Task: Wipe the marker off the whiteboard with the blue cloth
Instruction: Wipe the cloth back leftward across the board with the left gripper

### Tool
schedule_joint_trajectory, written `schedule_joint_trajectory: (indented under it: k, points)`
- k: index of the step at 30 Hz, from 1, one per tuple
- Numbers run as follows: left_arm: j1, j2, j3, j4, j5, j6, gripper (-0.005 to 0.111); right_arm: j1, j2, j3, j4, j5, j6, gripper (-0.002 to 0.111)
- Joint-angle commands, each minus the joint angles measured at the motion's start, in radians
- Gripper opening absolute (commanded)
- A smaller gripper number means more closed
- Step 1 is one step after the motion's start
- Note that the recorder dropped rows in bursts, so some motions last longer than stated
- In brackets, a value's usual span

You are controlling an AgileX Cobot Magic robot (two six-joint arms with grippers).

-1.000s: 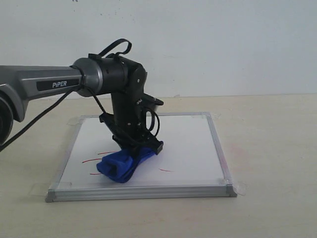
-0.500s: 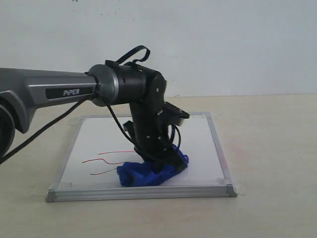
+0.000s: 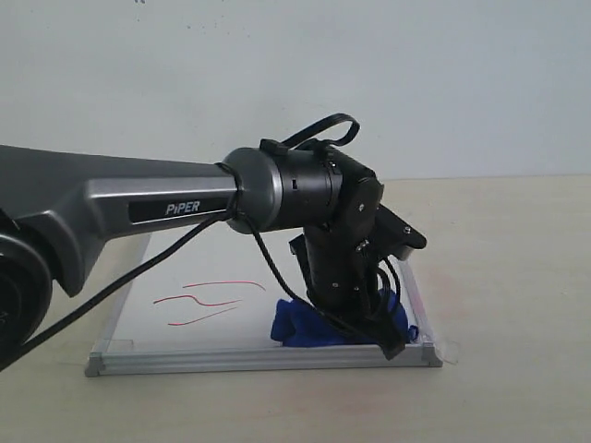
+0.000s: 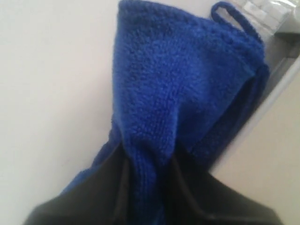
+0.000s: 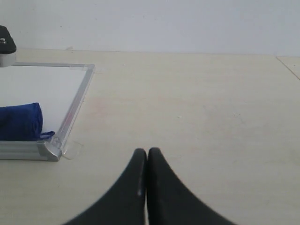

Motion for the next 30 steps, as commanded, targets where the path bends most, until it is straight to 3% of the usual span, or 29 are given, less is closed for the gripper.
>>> schedule_joint_trajectory:
  k: [1, 10, 16, 20, 25, 30]
  points:
    - [0.112, 0.025, 0.022, 0.060, 0.104, -0.071, 0.004, -0.006, -0.004, 0.000, 0.003, -0.004, -0.003, 0.000]
    - [0.388, -0.028, 0.024, 0.045, 0.124, -0.148, 0.004, -0.006, -0.004, 0.000, 0.003, -0.004, -0.003, 0.000]
    - [0.501, -0.029, 0.024, 0.000, 0.124, -0.161, 0.004, -0.006, -0.004, 0.000, 0.003, -0.004, -0.003, 0.000]
    - [0.489, -0.027, 0.024, -0.149, 0.106, -0.081, 0.004, -0.006, -0.004, 0.000, 0.003, -0.004, -0.003, 0.000]
    - [0.380, -0.027, 0.024, -0.382, 0.029, 0.073, 0.004, -0.006, -0.004, 0.000, 0.003, -0.004, -0.003, 0.000]
    - [0.238, -0.027, 0.022, -0.361, -0.088, 0.083, 0.004, -0.006, -0.004, 0.000, 0.003, -0.004, -0.003, 0.000]
